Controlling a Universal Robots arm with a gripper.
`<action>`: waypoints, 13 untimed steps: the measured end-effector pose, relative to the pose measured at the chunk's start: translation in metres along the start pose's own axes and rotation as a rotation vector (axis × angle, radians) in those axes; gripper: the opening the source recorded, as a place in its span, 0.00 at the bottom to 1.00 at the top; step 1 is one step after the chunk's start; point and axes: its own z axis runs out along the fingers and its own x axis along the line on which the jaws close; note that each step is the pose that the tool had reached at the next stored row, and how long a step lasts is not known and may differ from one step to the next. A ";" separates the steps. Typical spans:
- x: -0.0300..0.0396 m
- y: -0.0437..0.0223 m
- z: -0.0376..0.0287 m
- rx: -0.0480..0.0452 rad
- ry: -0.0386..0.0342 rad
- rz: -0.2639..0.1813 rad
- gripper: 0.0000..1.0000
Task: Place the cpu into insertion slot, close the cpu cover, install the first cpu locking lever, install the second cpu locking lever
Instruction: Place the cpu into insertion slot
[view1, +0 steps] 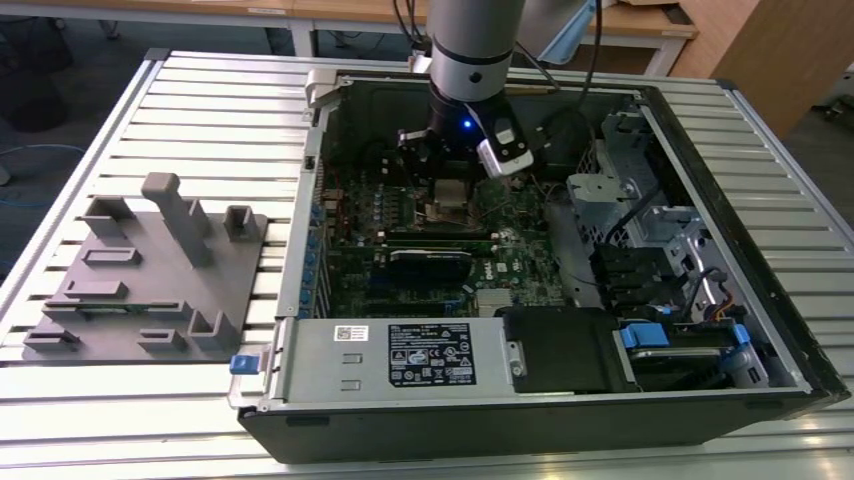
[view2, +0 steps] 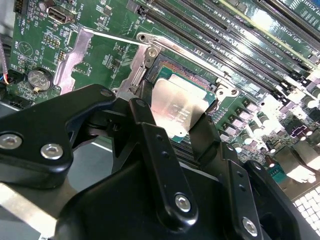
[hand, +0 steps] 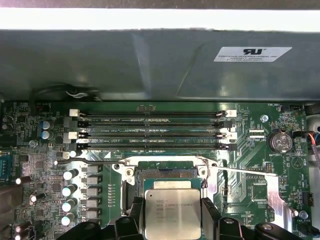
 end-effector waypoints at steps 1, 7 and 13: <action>0.0000 0.0000 0.0002 0.0000 0.0000 0.000 0.54; 0.0000 -0.0001 0.0012 0.0000 0.0000 0.000 0.54; 0.0002 -0.0003 0.0037 0.0000 0.0000 0.000 0.54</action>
